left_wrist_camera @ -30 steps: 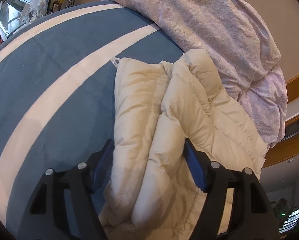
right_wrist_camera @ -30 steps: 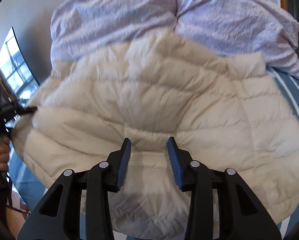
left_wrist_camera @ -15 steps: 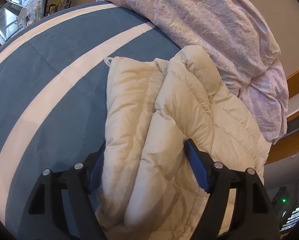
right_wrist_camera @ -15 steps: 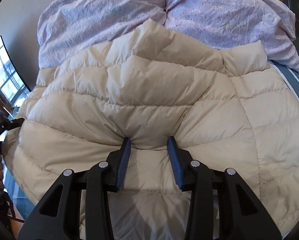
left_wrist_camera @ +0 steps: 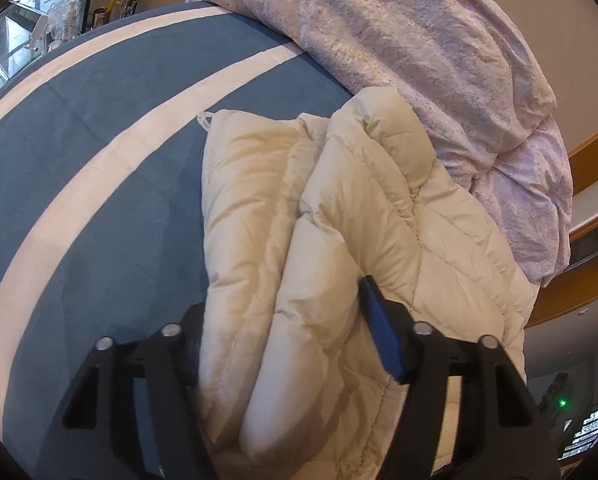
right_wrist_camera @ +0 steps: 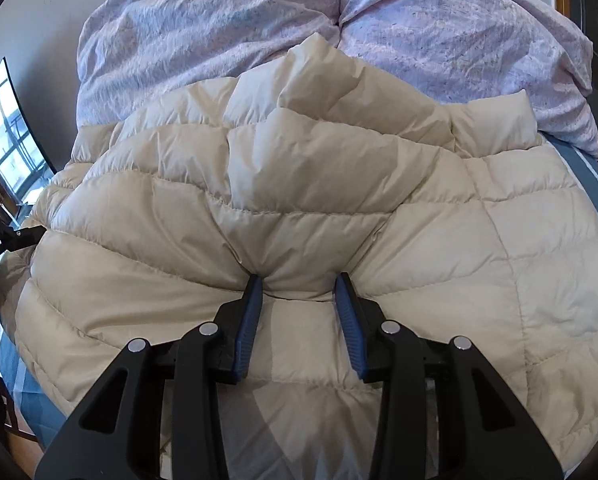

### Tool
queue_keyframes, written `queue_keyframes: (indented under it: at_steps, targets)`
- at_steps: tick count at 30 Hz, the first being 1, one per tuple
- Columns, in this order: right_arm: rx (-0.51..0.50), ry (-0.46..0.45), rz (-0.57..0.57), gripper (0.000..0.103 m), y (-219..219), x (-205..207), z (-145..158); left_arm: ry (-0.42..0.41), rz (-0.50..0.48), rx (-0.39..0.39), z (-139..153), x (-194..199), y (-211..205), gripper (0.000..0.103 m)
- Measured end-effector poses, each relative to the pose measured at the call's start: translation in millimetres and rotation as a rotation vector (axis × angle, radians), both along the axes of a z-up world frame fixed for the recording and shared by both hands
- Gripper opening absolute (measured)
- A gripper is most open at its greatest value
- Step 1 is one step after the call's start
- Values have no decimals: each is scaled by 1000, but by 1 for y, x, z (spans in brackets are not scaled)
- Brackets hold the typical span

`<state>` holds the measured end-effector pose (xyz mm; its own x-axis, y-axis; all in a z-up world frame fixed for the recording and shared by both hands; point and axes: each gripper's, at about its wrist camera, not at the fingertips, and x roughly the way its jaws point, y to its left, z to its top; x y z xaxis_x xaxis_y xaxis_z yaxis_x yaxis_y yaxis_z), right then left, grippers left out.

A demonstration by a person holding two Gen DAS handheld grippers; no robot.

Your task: Fold large clothes

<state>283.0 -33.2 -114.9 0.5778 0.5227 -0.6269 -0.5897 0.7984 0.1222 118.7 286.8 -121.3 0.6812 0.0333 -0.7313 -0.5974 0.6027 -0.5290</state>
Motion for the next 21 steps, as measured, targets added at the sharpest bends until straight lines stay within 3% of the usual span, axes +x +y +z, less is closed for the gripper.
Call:
queue_keyframes:
  at_steps: [9,12,21]
  targets:
    - [10,26,5,41,-5,2,-1,-48,-31,11,13,-4,-6,23]
    - [3,24,7,41,-5,1,-1,-80,-45,36,27,-5,-14,18]
    - [2,24,15,41,-5,4,0,-222,-114,83,93,2,-57,18]
